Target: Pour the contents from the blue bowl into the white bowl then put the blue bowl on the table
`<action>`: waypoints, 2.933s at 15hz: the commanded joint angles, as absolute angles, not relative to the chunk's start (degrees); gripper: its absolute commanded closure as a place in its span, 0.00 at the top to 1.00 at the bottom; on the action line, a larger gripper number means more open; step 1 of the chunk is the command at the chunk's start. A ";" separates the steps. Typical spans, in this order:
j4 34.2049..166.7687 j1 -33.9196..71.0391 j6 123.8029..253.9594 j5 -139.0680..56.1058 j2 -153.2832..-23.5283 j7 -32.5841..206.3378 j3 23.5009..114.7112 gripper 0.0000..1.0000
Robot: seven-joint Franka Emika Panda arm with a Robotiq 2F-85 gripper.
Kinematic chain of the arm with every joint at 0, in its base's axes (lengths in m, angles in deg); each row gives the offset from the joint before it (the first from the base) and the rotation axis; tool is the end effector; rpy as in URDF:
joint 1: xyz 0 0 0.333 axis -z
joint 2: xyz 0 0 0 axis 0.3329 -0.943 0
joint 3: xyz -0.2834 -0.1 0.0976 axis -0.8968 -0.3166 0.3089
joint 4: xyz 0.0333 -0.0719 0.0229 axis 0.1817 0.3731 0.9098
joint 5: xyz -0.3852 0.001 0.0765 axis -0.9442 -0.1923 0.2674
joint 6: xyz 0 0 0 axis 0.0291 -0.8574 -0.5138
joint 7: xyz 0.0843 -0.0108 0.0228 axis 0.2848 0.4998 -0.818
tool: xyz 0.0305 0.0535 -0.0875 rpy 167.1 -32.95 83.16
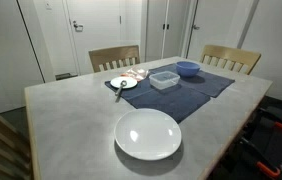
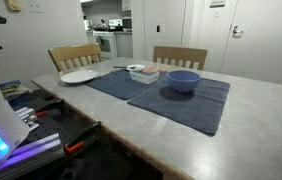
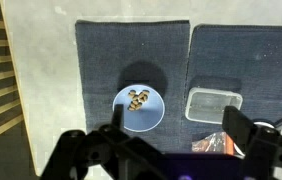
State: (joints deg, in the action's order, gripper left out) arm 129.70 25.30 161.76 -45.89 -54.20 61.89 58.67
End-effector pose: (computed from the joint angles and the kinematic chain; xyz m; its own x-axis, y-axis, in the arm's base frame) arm 0.4353 -0.1819 0.5405 0.9983 0.0482 0.0334 0.0460 -0.9969 0.0637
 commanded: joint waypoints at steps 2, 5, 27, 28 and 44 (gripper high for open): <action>129.38 25.89 161.89 -45.42 -54.74 61.31 59.30 1.00; 128.81 24.85 163.08 -43.11 -56.78 59.80 59.35 1.00; 118.66 23.63 179.20 -43.31 -82.40 65.66 65.90 1.00; 118.66 23.63 179.20 -43.31 -82.40 65.66 65.90 1.00; 119.52 26.03 179.21 -43.24 -81.33 66.27 64.48 1.00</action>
State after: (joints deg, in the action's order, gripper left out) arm 118.76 23.57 179.36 -42.95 -82.44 65.74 64.41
